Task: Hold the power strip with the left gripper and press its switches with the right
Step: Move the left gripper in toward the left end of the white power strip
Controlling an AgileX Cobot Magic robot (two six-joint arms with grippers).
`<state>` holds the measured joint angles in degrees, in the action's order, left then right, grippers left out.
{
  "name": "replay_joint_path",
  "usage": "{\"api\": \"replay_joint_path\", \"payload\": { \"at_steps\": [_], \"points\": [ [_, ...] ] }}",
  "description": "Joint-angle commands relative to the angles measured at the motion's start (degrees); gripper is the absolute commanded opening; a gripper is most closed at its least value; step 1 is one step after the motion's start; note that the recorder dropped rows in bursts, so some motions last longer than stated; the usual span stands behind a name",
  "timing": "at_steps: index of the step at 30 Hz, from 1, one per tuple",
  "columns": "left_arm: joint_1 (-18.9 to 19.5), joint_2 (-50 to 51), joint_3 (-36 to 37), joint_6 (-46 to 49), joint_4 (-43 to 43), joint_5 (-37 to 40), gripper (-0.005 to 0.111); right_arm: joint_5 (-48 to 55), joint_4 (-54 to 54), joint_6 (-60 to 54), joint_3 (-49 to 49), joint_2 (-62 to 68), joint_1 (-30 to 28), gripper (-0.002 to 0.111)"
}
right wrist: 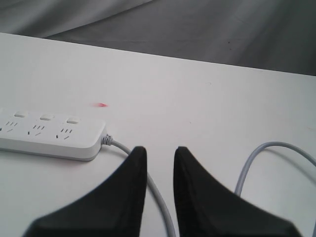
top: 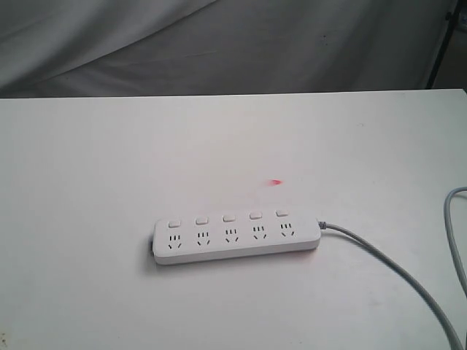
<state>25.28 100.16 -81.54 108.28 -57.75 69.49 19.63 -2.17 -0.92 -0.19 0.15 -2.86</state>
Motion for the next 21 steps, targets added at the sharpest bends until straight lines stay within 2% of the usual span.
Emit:
{"api": "replay_joint_path", "payload": {
  "at_steps": [1, 5, 7, 9, 11, 13, 15, 21],
  "points": [
    [-4.9, 3.5, -0.8, -1.5, 9.1, 0.5, 0.000, -0.1, 0.1, 0.1, 0.2, -0.2, 0.1, 0.019],
    [-9.6, 6.4, -0.8, -1.7, 8.6, 0.5, 0.002, -0.1, 0.1, 0.1, 0.2, -0.2, 0.1, 0.019],
    [-11.9, 7.5, -0.8, -1.7, 9.2, 0.5, 0.018, -0.1, 0.1, 0.1, 0.2, -0.2, 0.1, 0.019],
    [-13.0, 8.5, -0.7, -2.3, 9.1, 0.5, 0.047, -0.1, 0.1, 0.1, 0.2, -0.2, 0.1, 0.019],
    [-13.3, 9.0, -0.7, -5.0, 8.9, 0.5, 0.088, -0.1, 0.1, 0.1, 0.2, -0.2, 0.1, 0.019],
    [-13.3, 9.1, -0.6, -7.8, 9.6, 0.5, 0.100, -0.1, 0.1, 0.1, 0.2, -0.2, 0.1, 0.019],
    [-13.3, 9.1, -0.1, -9.8, 11.7, 0.5, 0.104, -0.1, 0.1, 0.1, 0.2, -0.2, 0.1, 0.019],
    [-13.3, 9.1, 3.6, -9.4, 13.3, 0.5, 0.104, -0.1, 0.1, 0.1, 0.2, -0.2, 0.1, 0.019]
  ]
}}
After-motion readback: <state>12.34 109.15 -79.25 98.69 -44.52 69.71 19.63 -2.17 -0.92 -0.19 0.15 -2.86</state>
